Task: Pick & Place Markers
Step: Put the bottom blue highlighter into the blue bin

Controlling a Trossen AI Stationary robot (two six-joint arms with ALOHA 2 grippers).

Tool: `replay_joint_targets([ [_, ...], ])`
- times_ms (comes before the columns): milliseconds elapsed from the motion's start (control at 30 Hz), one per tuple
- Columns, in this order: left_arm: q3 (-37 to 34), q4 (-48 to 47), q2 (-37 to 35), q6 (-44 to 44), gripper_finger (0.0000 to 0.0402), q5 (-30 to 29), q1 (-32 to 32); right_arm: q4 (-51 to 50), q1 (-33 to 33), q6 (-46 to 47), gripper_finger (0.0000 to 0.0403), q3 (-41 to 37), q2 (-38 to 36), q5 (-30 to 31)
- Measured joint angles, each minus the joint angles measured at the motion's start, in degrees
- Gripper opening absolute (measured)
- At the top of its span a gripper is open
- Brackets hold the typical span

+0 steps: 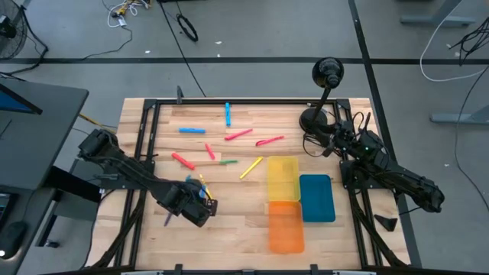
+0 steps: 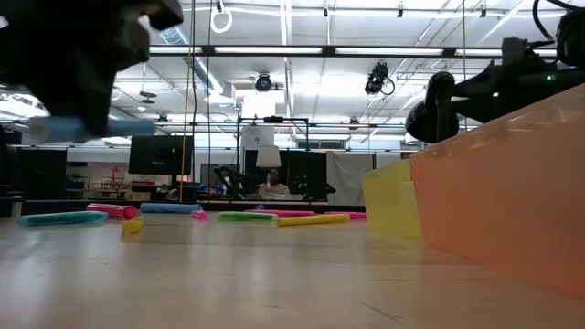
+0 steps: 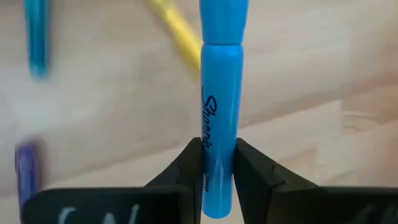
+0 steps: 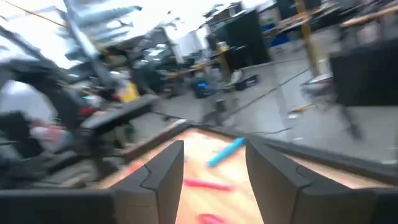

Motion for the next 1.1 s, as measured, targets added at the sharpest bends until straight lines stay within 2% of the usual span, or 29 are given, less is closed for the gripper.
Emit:
replay_joint_targets([
  [233,2.9,0.1,-3.6,16.1,0.0068,-7.5,1.7,4.6,0.0,4.1,0.0176,1.3,0.1,-9.2],
  [433,3.3,0.2,-8.6,33.1,0.0068,-17.4,2.7,-2.8,0.6,-0.3,0.0176,8.7,1.1,-9.3],
  [633,3.3,0.6,-14.4,46.6,0.0068,-25.4,4.2,-12.8,0.6,-1.5,0.0176,18.6,4.9,-6.6],
  [833,3.3,5.8,-20.2,59.3,0.0068,-26.4,7.3,-19.9,0.6,-2.6,0.0176,29.4,12.6,-5.3],
  [1100,3.3,17.2,-26.1,77.0,0.0068,-22.5,13.9,-21.4,2.7,-3.6,0.0176,42.9,24.3,-5.6],
])
